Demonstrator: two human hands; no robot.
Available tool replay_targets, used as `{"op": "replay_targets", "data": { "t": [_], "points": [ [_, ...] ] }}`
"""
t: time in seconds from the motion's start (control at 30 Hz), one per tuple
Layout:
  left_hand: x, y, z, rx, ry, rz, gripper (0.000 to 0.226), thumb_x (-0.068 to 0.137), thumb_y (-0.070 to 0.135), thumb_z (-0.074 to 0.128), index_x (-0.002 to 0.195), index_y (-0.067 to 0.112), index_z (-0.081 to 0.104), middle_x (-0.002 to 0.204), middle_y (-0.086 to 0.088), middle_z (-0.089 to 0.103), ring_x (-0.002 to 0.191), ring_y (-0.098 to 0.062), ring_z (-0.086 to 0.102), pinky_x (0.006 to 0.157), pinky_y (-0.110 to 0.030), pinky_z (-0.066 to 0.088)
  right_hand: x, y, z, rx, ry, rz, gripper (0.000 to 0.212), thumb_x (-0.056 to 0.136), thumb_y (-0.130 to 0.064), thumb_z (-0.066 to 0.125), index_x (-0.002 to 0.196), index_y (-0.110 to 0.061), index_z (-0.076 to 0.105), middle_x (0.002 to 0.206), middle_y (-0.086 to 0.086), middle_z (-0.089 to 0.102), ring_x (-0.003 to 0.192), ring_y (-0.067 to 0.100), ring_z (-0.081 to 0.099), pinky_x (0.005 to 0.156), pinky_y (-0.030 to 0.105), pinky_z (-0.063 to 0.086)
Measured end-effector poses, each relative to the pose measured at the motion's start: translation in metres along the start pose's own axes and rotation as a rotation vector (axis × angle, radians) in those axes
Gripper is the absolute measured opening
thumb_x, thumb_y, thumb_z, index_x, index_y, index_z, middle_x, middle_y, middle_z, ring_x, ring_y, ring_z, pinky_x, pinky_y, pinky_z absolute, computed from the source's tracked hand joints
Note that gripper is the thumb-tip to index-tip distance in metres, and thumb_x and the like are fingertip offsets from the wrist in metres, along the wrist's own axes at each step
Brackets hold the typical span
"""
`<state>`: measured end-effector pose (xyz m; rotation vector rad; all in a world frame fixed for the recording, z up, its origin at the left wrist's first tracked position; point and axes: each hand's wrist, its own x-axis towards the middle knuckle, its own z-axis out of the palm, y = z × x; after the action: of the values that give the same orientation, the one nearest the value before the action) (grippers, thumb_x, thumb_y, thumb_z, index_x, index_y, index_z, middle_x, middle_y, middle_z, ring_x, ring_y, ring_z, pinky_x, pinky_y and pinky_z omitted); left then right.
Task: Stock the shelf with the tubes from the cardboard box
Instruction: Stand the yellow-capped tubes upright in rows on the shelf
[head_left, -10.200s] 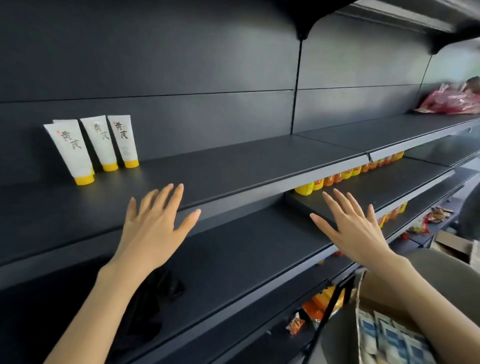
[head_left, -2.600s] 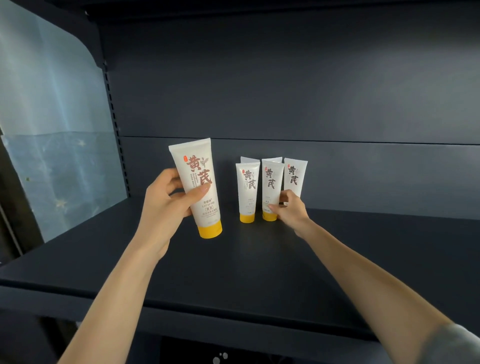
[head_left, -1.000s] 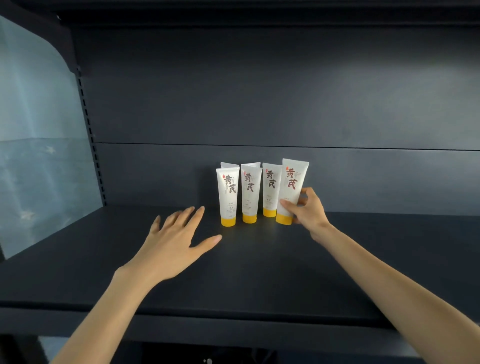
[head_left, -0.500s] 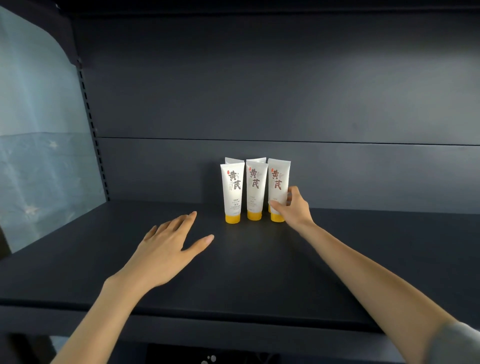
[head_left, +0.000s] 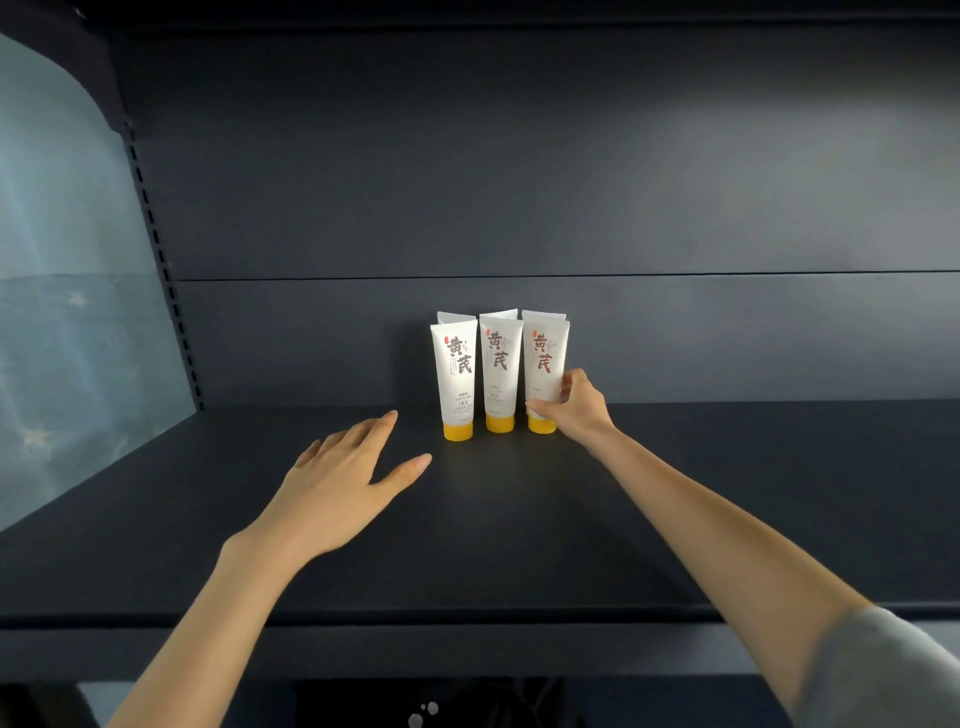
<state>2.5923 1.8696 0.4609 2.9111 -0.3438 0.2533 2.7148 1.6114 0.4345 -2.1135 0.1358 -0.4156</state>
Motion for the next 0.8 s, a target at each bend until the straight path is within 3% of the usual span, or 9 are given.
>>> {"op": "replay_targets", "data": {
  "t": [0.17, 0.37, 0.53, 0.8],
  "points": [
    [0.001, -0.003, -0.003, -0.011, -0.001, 0.042, 0.072, 0.09, 0.063, 0.022, 0.151, 0.028, 0.004, 0.157, 0.007, 0.014, 0.143, -0.015, 0.018, 0.114, -0.035, 0.017, -0.01, 0.0, -0.016, -0.104, -0.011, 0.014, 0.055, 0.091, -0.033, 0.06, 0.133, -0.006, 0.038, 0.134, 0.011, 0.047, 0.117, 0.024, 0.051, 0.09, 0.035, 0.046],
    [0.009, 0.0, -0.003, 0.015, -0.021, 0.113, 0.074, 0.09, 0.065, 0.019, 0.151, 0.027, 0.004, 0.158, 0.006, 0.011, 0.145, -0.017, 0.011, 0.117, -0.041, 0.013, -0.052, -0.002, -0.051, -0.488, -0.025, -0.025, 0.065, 0.096, -0.052, 0.04, 0.146, -0.015, 0.025, 0.149, 0.009, 0.032, 0.128, 0.03, 0.045, 0.1, 0.046, 0.041],
    [0.015, 0.011, 0.0, 0.026, -0.003, 0.181, 0.072, 0.09, 0.064, 0.016, 0.151, 0.026, 0.004, 0.158, 0.004, 0.009, 0.145, -0.019, 0.009, 0.117, -0.045, 0.012, -0.107, 0.0, -0.088, -0.718, 0.021, -0.071, 0.066, 0.096, -0.057, 0.029, 0.148, -0.017, 0.026, 0.155, 0.002, 0.025, 0.145, 0.024, 0.019, 0.117, 0.054, 0.011],
    [0.003, 0.063, 0.012, -0.04, 0.013, 0.344, 0.065, 0.093, 0.059, 0.016, 0.15, 0.028, 0.009, 0.158, 0.006, 0.011, 0.144, -0.02, 0.01, 0.116, -0.049, 0.012, -0.202, 0.021, -0.15, -0.924, 0.108, 0.019, 0.077, 0.088, -0.068, 0.017, 0.152, -0.025, 0.013, 0.16, -0.004, 0.009, 0.148, 0.018, -0.001, 0.116, 0.054, -0.001]
  ]
}}
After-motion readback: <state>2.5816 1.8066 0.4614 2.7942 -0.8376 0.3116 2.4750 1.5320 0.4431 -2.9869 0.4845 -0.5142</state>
